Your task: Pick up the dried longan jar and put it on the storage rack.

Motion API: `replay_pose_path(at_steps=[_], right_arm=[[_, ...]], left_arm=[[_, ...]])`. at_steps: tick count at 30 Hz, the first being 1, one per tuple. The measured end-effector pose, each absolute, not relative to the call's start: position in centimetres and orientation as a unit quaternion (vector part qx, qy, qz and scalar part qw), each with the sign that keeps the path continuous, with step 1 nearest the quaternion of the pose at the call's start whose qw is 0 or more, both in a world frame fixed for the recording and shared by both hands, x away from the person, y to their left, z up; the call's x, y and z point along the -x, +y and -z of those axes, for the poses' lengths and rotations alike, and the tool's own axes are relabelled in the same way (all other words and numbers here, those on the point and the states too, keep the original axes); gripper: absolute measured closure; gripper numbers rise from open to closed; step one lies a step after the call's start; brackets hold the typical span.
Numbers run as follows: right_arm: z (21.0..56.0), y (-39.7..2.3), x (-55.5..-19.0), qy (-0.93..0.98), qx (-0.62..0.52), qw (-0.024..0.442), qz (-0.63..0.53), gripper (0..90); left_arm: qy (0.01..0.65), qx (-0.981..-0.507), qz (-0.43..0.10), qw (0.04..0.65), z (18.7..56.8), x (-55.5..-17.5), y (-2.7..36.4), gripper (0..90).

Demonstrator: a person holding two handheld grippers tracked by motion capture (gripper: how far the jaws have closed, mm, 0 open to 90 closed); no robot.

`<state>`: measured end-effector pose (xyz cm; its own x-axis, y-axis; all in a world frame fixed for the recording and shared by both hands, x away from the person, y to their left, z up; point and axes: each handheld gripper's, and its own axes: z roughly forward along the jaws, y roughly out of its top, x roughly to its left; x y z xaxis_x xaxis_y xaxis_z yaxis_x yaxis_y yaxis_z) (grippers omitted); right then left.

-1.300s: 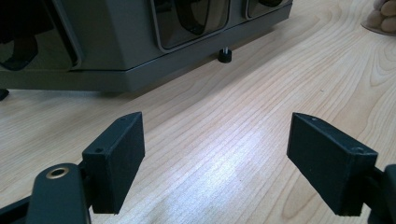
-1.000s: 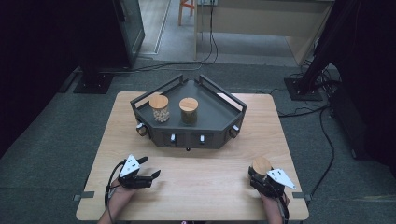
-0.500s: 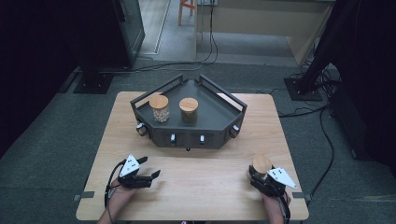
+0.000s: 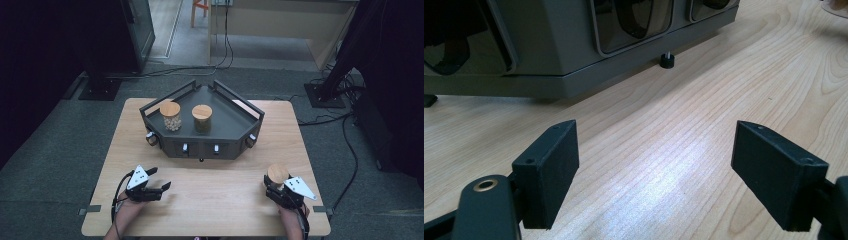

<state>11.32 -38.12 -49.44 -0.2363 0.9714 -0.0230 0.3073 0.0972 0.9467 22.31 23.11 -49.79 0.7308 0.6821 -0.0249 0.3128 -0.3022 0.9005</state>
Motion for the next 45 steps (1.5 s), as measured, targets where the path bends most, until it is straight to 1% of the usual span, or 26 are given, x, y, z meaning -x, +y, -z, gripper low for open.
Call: replay_pose_path(at_steps=[45], right_arm=[[45.3, -36.4, -13.4, 0.653, -0.470, 0.363, -0.469, 25.3]], left_arm=[[0.318, -0.782, -0.180, 0.505, 49.8, -22.5, 23.4, 18.7]])
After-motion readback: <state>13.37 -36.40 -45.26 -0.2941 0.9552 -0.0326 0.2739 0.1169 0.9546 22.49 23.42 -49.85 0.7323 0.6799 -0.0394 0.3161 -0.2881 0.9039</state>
